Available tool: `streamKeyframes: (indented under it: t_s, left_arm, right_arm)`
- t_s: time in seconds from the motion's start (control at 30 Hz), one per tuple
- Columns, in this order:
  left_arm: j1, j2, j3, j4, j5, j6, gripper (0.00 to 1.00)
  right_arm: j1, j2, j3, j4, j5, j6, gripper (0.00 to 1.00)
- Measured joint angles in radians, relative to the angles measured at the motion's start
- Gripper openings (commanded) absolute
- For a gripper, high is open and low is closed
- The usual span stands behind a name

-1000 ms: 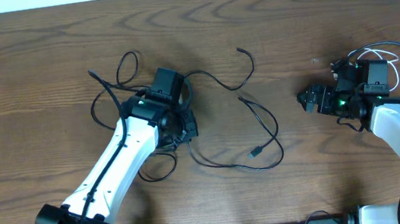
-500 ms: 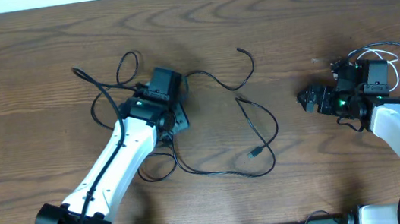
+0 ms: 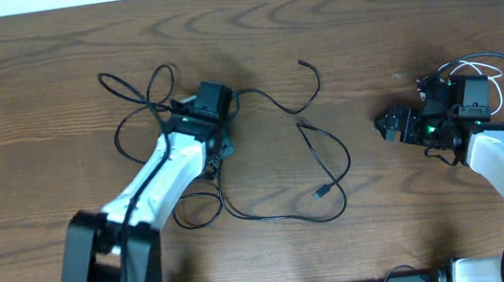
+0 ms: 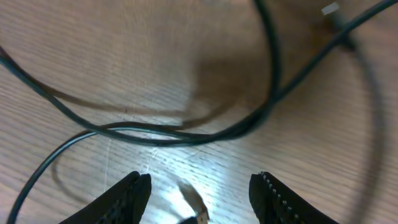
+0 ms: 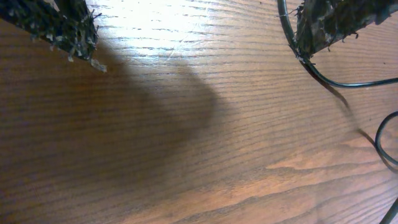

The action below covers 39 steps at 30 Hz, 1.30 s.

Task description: Untangle cables

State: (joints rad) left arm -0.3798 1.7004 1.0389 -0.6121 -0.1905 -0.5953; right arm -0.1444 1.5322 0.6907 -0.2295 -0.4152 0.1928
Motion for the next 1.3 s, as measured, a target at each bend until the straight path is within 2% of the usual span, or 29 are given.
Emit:
streamKeyframes:
  t_s: [0.3, 0.37, 0.4, 0.47, 0.5, 0.53, 0.87, 1.17, 1.3]
  left_arm:
    - [0.0, 0.111, -0.001, 0.126, -0.07, 0.078, 0.55]
    - [0.0, 0.114, -0.001, 0.129, -0.078, 0.096, 0.45]
    - [0.0, 0.114, -0.001, 0.13, -0.079, 0.103, 0.33]
    - [0.0, 0.114, -0.001, 0.133, -0.083, 0.112, 0.2]
    - [0.0, 0.114, -0.001, 0.133, -0.084, 0.116, 0.09]
    - [0.0, 0.114, -0.001, 0.134, -0.086, 0.12, 0.08]
    - [0.0, 0.077, -0.001, 0.126, -0.1, 0.127, 0.08]
    - [0.0, -0.304, 0.006, 0.125, -0.1, 0.117, 0.08]
    - [0.0, -0.488, 0.007, 0.129, -0.072, 0.075, 0.08]
  right_arm:
    - [0.0, 0.0, 0.0, 0.0, 0.0, 0.0, 0.99]
    - [0.0, 0.0, 0.0, 0.0, 0.0, 0.0, 0.99]
    - [0.0, 0.0, 0.0, 0.0, 0.0, 0.0, 0.99]
    - [0.0, 0.0, 0.0, 0.0, 0.0, 0.0, 0.99]
    - [0.0, 0.0, 0.0, 0.0, 0.0, 0.0, 0.99]
    - [0.0, 0.0, 0.0, 0.0, 0.0, 0.0, 0.99]
    - [0.0, 0.0, 0.0, 0.0, 0.0, 0.0, 0.99]
    - [0.0, 0.0, 0.0, 0.0, 0.0, 0.0, 0.99]
    - [0.0, 0.0, 0.0, 0.0, 0.0, 0.0, 0.99]
